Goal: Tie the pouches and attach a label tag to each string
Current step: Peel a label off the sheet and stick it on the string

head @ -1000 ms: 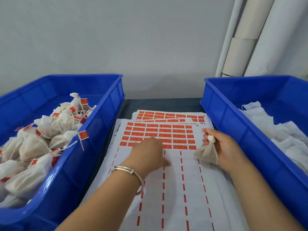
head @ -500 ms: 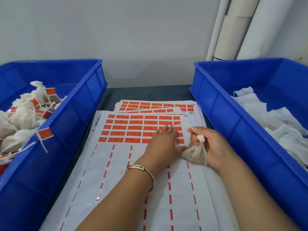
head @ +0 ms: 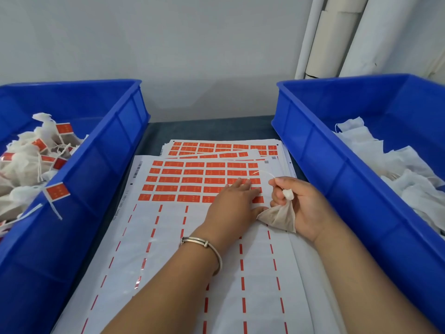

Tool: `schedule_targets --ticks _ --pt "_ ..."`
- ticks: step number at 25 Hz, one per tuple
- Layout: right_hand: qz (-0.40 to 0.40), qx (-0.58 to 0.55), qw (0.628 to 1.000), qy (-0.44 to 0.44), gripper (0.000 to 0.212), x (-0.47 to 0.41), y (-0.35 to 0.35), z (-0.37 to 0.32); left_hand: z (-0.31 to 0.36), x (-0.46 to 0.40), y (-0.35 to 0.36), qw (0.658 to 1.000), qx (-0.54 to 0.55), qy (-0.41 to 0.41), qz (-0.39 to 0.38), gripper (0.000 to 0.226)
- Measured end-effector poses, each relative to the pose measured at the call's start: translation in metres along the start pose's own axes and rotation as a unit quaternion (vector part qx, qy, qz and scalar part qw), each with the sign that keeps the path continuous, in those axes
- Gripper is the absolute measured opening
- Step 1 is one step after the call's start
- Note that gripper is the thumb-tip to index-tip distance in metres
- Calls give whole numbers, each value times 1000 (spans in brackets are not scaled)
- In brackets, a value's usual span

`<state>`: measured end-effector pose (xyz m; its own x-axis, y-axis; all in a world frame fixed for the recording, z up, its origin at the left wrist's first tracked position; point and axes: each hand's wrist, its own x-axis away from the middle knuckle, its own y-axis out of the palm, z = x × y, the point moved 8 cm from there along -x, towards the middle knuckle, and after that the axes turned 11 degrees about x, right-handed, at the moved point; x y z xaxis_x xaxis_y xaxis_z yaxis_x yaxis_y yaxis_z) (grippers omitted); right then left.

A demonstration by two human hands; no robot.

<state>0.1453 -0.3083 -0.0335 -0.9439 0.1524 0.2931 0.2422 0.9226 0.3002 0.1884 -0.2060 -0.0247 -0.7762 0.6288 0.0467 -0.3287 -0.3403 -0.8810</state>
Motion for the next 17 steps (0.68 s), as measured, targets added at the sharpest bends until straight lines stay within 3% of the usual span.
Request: schedule_targets --ticks 9,17 --pt "-2 4 1000 -18 20 1 2 -2 1 3 0 1000 2 0 12 49" --pt "-7 2 1000 -30 17 3 5 -4 11 0 6 984 -170 56 -15 54"
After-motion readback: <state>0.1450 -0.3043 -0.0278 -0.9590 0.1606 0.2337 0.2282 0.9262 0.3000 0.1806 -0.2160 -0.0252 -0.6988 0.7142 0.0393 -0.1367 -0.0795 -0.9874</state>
